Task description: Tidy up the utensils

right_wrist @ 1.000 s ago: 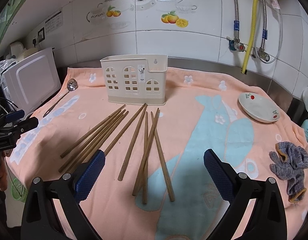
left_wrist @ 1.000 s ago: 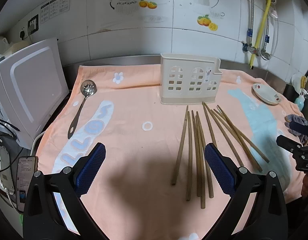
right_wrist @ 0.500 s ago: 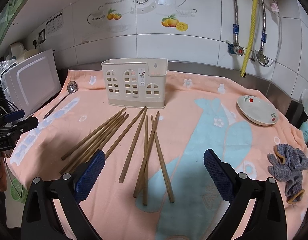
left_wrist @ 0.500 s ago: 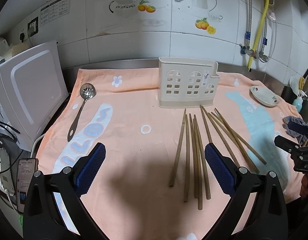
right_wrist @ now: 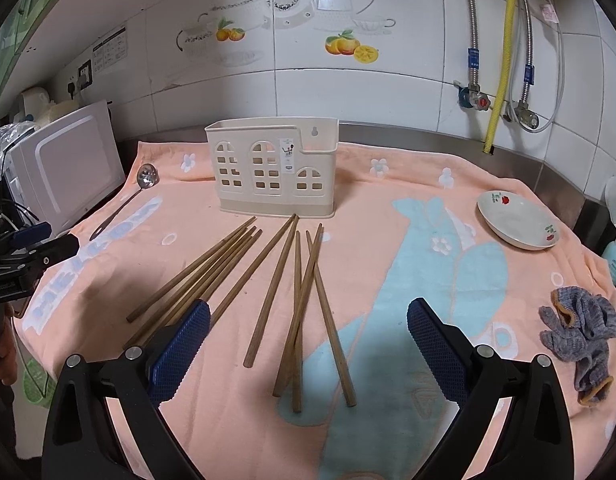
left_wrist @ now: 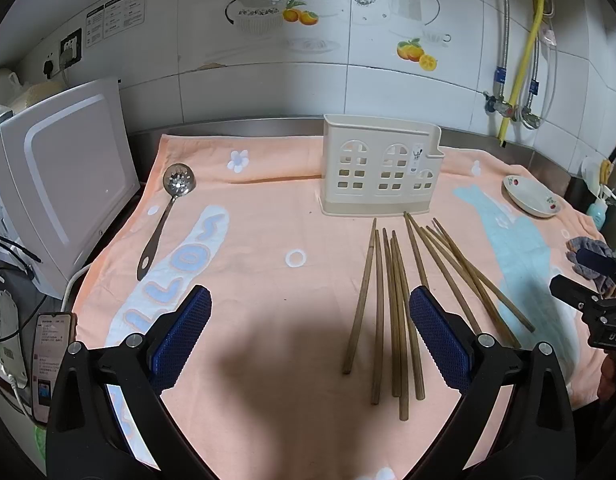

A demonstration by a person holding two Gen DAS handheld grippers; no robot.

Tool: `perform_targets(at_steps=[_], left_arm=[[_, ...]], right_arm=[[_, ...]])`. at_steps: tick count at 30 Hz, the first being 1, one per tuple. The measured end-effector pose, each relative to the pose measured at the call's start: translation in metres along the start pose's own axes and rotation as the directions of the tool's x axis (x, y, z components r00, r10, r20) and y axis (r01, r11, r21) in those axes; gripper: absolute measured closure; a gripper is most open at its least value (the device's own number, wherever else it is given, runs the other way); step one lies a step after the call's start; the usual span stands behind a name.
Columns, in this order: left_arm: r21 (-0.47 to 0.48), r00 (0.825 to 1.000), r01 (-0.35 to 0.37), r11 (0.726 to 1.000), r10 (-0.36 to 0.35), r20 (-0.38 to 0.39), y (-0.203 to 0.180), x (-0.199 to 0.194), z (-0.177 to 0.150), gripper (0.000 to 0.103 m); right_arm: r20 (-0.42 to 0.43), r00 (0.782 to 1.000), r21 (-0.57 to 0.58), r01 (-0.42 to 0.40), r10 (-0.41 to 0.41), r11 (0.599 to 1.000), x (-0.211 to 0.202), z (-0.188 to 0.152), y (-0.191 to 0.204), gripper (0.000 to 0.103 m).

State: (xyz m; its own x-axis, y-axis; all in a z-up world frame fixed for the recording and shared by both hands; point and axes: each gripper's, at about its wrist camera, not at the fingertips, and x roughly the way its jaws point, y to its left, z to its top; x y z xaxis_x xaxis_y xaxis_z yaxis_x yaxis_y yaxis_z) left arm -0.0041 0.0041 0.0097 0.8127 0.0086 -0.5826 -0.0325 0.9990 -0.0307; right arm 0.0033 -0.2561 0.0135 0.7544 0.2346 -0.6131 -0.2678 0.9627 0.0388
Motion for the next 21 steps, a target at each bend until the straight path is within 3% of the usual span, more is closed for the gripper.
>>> perform_targets(at_steps=[3,6,21], left_arm=[[-0.001,1.0,0.001,1.0,-0.001,0.0,0.001,0.0,0.0,0.005],[-0.005,1.0,0.002,1.0,-0.002,-0.002,0.001,0.0,-0.001,0.005],[-0.018,1.0,0.013,1.0,-0.014,-0.019,0.006,0.009,-0.007,0.005]], right_arm=[[-0.004,1.0,0.004,-0.004,0.004,1.0,0.002,-0.001,0.001,0.009],[-0.013,1.0,0.012,-0.017,0.018,1.0,0.004,-0.002,0.003,0.018],[-0.045,0.998,0.031,-0.034,0.035,0.999,0.018,-0.011,0.01,0.027]])
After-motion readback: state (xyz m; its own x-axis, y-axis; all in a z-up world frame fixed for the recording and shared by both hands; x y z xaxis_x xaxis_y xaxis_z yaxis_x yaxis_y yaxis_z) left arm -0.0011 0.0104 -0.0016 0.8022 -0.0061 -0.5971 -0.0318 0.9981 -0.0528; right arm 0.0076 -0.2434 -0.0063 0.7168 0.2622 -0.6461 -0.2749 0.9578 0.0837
